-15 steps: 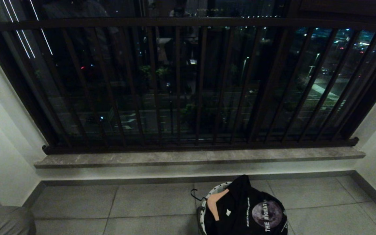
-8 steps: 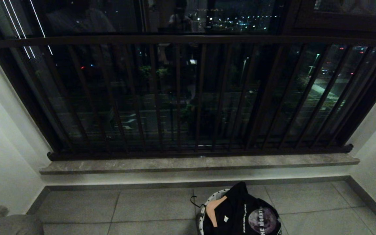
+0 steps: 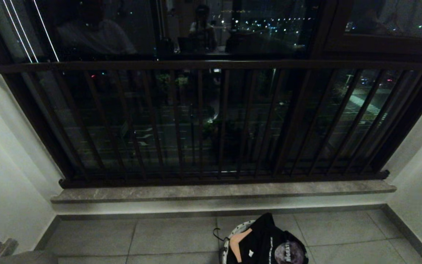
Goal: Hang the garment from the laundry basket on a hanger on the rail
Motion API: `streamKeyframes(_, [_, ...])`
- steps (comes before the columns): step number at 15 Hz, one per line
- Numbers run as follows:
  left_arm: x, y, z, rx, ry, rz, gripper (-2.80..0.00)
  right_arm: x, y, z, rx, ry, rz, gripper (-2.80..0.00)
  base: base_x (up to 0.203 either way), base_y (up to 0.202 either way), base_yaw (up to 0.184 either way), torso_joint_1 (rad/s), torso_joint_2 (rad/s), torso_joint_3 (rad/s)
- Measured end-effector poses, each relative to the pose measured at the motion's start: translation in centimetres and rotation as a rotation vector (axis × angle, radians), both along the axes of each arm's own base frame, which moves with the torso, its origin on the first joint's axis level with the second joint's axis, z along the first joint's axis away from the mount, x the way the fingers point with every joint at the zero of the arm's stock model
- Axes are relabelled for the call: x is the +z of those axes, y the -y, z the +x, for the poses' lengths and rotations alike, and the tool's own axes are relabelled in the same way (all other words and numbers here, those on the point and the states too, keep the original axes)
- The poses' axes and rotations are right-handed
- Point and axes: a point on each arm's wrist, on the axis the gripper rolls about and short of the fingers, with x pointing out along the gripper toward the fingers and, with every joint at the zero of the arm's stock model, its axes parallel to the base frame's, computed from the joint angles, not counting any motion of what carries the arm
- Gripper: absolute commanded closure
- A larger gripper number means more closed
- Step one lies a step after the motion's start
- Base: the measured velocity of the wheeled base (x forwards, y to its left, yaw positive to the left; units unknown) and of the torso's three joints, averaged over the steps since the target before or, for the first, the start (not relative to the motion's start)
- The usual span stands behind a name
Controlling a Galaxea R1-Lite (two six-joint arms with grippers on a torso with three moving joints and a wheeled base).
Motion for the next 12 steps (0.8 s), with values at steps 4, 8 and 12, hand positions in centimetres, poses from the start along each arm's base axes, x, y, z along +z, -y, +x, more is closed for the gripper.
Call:
streamKeyframes(4, [0.00, 0.00, 0.00, 0.000, 0.000, 0.000, 0.00, 0.01, 0.00, -0.01, 0.002, 0.001, 0.000, 0.00, 0.000, 0.000, 0.000, 0.194, -0.43, -0.240])
streamKeyframes(8, [0.00, 0.00, 0.00, 0.000, 0.000, 0.000, 0.00, 0.00, 0.00, 0.00, 0.002, 0.001, 0.000, 0.00, 0.000, 0.000, 0.000, 0.144, -0.32, -0.173])
streamKeyframes(12, [-0.01, 0.00, 0.00, 0.000, -0.001, 0.000, 0.00, -0.30, -0.02, 0.16, 0.012, -0.012, 0.002, 0.00, 0.000, 0.000, 0.000, 0.004, -0.01, -0.004])
